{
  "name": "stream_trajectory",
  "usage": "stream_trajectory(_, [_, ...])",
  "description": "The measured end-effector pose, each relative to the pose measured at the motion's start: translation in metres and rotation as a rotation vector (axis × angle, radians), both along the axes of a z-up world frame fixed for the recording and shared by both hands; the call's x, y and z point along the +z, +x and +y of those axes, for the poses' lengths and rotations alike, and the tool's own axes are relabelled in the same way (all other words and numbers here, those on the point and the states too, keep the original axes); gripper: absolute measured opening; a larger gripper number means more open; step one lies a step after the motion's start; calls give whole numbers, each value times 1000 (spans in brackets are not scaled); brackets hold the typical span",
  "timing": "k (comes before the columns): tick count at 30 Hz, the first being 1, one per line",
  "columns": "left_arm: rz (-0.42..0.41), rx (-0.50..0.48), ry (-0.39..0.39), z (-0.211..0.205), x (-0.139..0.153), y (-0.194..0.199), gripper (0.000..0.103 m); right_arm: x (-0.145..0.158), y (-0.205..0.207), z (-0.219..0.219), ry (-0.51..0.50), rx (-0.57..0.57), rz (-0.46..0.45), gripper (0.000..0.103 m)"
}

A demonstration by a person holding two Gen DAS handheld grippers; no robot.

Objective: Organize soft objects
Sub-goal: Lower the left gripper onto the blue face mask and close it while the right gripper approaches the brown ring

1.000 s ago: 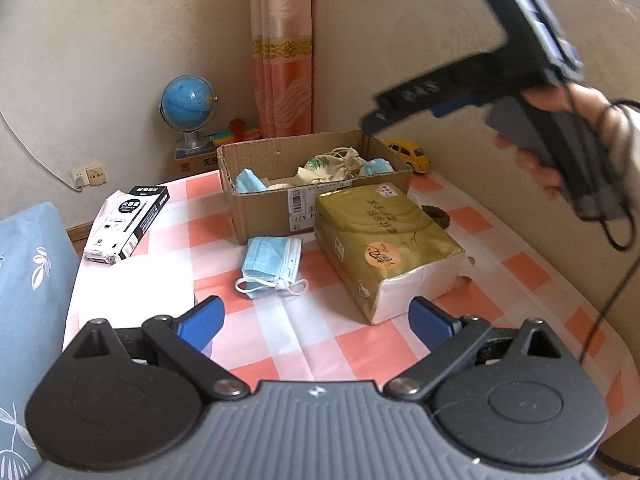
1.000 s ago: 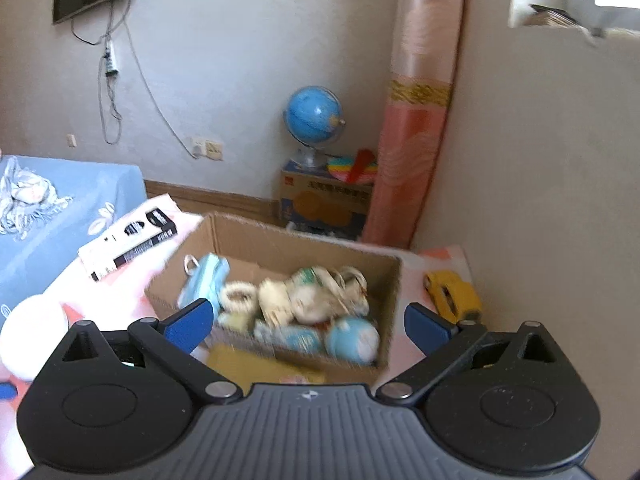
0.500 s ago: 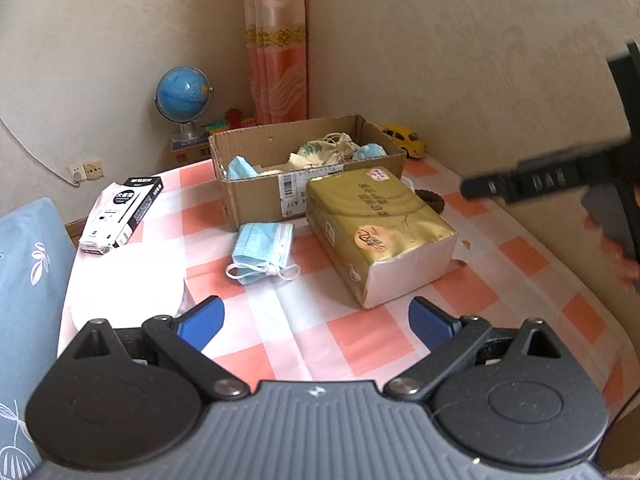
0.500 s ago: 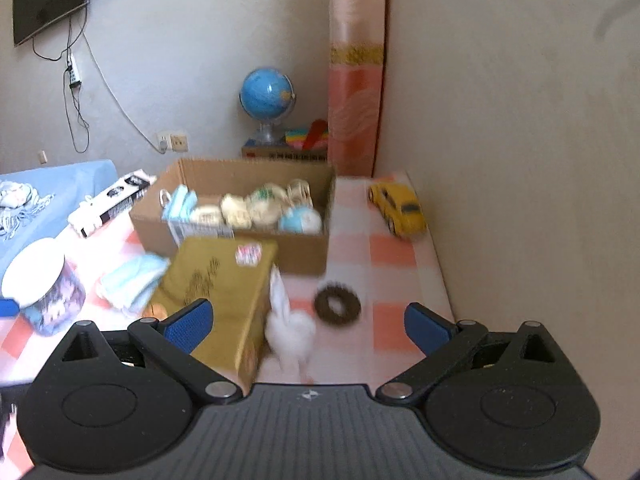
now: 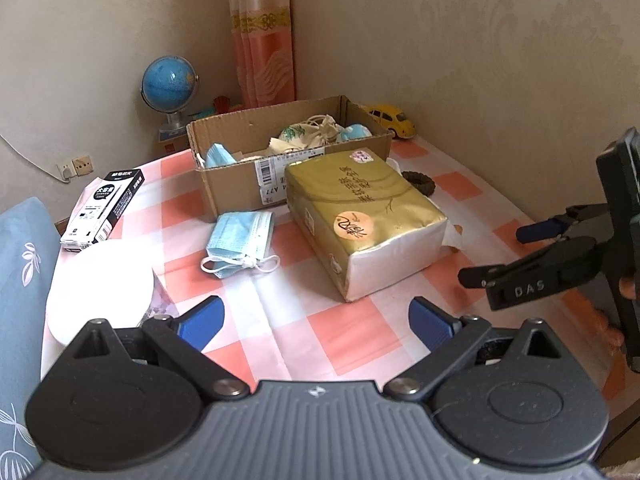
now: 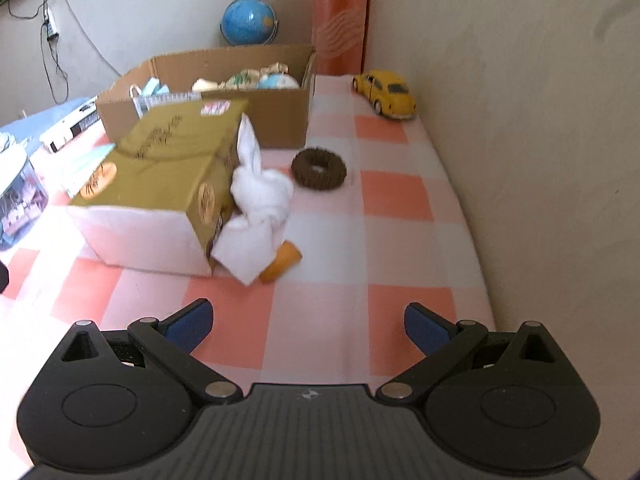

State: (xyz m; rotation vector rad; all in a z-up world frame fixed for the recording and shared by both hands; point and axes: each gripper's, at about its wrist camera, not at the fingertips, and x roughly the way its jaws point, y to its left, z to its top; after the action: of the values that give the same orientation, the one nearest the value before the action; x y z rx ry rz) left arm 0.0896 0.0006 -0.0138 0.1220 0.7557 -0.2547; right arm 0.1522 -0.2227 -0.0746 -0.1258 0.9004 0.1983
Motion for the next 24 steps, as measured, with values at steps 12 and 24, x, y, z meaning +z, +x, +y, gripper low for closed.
stream_trajectory(12, [-32,34,61,9,12,31,98,-4,-3,2,-13,24,-25,103])
stream_trajectory(24, [82,20,142,19,-4,124,67,-3,-7,0,-9,45,-32,103])
